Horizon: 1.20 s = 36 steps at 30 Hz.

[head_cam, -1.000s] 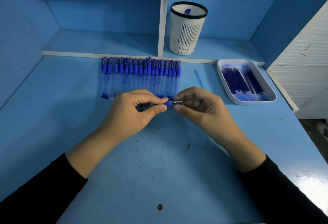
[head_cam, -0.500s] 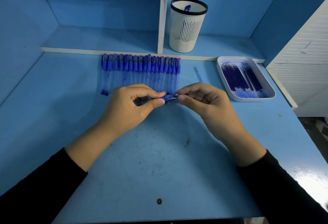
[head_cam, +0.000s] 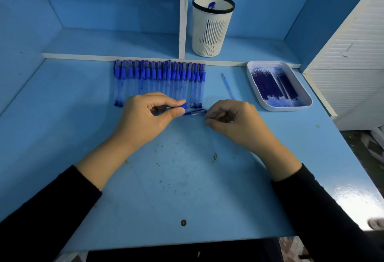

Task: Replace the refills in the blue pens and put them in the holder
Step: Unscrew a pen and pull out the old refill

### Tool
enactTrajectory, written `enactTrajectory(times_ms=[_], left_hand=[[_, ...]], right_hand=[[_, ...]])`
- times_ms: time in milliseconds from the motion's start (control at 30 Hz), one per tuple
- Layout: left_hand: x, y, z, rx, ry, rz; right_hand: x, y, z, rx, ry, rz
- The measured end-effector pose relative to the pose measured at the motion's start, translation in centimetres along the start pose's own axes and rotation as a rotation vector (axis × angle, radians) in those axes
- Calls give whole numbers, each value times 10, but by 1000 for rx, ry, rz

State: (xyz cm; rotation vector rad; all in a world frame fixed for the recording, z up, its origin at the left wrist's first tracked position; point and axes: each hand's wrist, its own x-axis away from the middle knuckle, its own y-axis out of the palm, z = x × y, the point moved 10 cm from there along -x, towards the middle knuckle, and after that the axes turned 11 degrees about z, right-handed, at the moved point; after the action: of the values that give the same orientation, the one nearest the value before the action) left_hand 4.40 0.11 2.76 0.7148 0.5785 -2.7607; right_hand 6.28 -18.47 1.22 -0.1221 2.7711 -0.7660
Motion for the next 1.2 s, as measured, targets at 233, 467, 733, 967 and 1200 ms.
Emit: enactTrajectory(times_ms=[233, 467, 733, 967, 1200], left_hand=[[2, 4, -1, -22, 9, -18], [3, 4, -1, -2, 2, -17], [7, 10, 10, 15, 29, -46], [7, 8, 11, 24, 25, -3], [7, 5, 8, 35, -34, 106]], right_hand=[[0, 8, -6, 125, -74, -44], [-2, 2, 6, 3, 29, -49], [1, 4, -22, -266, -52, 17], [-5, -18, -15, -237, -11, 125], [0, -53, -18, -572, -8, 462]])
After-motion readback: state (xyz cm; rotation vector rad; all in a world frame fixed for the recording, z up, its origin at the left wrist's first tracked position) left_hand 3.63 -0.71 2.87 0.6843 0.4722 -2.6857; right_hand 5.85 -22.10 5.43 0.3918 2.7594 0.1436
